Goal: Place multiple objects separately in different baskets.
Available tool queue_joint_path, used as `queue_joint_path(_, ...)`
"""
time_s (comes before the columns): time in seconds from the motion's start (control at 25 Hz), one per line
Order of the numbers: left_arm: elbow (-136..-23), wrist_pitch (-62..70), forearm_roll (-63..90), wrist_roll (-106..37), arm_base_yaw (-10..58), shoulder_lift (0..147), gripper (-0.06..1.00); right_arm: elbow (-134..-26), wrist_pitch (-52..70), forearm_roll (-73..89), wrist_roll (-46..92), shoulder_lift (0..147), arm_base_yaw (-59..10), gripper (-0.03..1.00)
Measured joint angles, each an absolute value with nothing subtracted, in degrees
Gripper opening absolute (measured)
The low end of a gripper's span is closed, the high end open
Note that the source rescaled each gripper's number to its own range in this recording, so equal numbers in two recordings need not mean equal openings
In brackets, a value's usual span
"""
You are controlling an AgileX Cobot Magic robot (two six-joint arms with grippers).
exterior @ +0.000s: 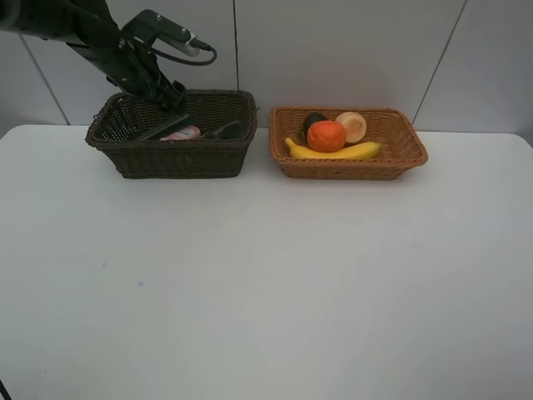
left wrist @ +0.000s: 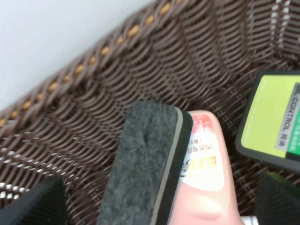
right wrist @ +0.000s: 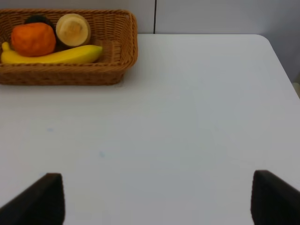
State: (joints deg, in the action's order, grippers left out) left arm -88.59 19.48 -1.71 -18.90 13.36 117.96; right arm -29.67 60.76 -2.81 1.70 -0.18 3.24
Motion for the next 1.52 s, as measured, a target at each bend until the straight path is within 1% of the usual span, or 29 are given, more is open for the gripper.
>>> queue_joint_path(0.28, -88.6, 35.4, -2.6, -18.8, 13.4, 102.8, 1.00, -29.7, 60.8, -2.8, 1.7, -0.2, 3.2, 1.00)
queue_joint_path(0.64, -88.5, 58.4, -14.0, -13.9, 13.4, 74.1, 1.00, -29.7, 60.8, -2.8, 1.7, -0.2, 3.2, 1.00)
queue_joint_path(0.8, -86.4, 65.6, -18.7, -13.5, 13.4, 60.3, 1.00, -29.7, 60.8, -2.8, 1.7, -0.2, 3.2, 1.00)
queue_joint_path(0.92, -83.5, 68.7, -21.6, -13.0, 13.4, 50.1, 1.00, -29.7, 60.8, -2.8, 1.7, -0.2, 3.2, 1.00)
queue_joint_path(1.12, -76.4, 68.9, -22.6, -9.3, 12.5, 33.8, 1.00, -29.7, 60.8, -2.8, 1.7, -0.2, 3.2, 1.00)
queue_joint_path(1.28, -69.1, 68.9, -22.1, -8.4, 9.1, 23.3, 1.00, -29.7, 60.8, -2.8, 1.7, -0.2, 3.2, 1.00)
queue_joint_path(1.52, -56.8, 68.9, -11.5, -5.5, 2.5, 12.1, 1.00, -29.7, 60.8, -2.8, 1.7, -0.2, 3.2, 1.00)
